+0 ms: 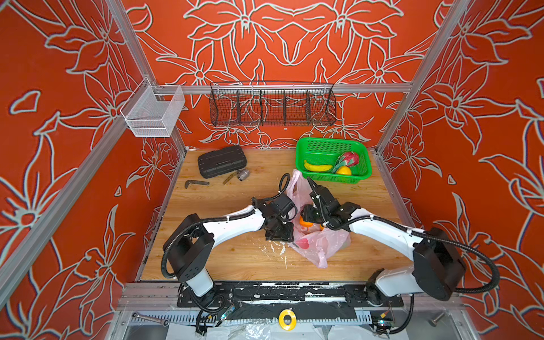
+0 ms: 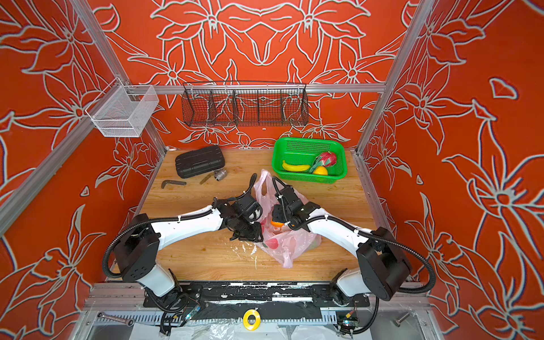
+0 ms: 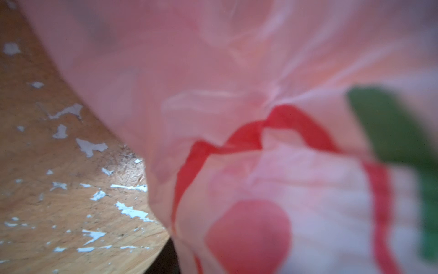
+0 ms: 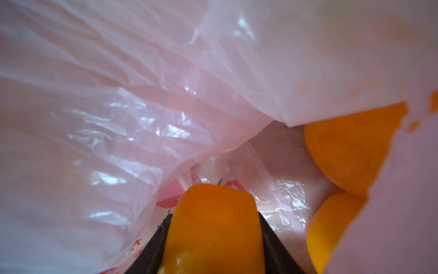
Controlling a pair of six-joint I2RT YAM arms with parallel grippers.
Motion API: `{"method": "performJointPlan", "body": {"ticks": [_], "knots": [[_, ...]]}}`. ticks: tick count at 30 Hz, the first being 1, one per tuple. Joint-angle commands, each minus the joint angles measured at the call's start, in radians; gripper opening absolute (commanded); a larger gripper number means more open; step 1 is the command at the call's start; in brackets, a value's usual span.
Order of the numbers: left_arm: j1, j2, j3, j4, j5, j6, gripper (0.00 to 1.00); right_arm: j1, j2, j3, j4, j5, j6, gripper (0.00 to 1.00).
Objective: Untie the knot of the plastic bag and take out the fruit
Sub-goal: Pick up the fruit from the plastic bag.
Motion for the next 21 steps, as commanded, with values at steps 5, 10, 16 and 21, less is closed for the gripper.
{"method": "performJointPlan", "body": {"ticks": [5, 10, 16, 21], "knots": [[-0.004, -0.111, -0.007, 0.032, -0.044, -0.003, 0.57, 0.000, -0.188, -0.021, -0.046, 0.004, 0.044, 0.50], [-0.004, -0.180, -0.029, 0.074, -0.064, 0.016, 0.61, 0.000, -0.316, -0.019, -0.059, 0.041, 0.052, 0.50], [-0.005, -0.290, -0.031, 0.094, -0.118, 0.053, 0.69, -0.012, -0.415, 0.017, -0.061, 0.116, 0.049, 0.50], [-0.005, -0.380, -0.014, 0.118, -0.187, 0.100, 0.79, -0.077, -0.446, 0.043, -0.024, 0.141, 0.052, 0.50]]}}
